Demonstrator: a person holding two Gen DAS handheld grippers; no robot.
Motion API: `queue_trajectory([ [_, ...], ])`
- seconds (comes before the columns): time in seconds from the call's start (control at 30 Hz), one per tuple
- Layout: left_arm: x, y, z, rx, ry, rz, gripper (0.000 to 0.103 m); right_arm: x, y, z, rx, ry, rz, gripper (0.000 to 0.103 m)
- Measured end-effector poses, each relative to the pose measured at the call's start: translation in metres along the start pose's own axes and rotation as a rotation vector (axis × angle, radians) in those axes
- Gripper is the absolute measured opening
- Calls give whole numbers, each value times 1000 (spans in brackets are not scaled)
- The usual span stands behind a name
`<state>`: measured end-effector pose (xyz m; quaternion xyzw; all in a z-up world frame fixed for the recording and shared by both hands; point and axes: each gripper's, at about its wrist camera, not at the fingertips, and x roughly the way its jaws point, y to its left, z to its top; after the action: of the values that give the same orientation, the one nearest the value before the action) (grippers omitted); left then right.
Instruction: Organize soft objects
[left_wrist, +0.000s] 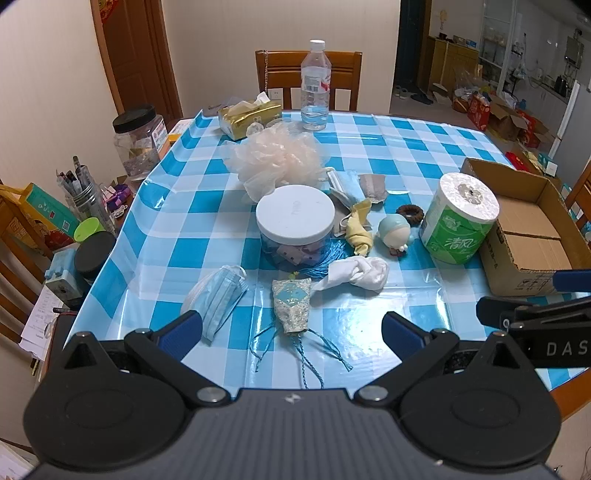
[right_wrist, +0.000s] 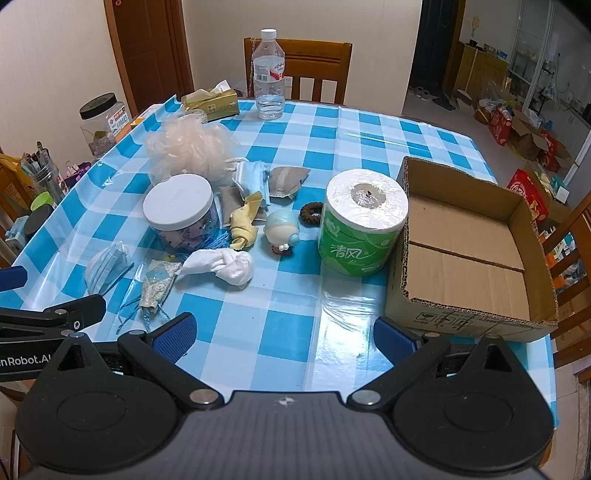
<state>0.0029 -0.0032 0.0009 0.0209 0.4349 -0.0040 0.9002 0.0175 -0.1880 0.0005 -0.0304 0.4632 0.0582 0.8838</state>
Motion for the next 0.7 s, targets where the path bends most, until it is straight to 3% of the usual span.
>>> queue_trajectory([
  [0.7, 0, -5, -1, -2, 5, 1, 102, -3, -3, 4, 0, 1, 0, 103],
])
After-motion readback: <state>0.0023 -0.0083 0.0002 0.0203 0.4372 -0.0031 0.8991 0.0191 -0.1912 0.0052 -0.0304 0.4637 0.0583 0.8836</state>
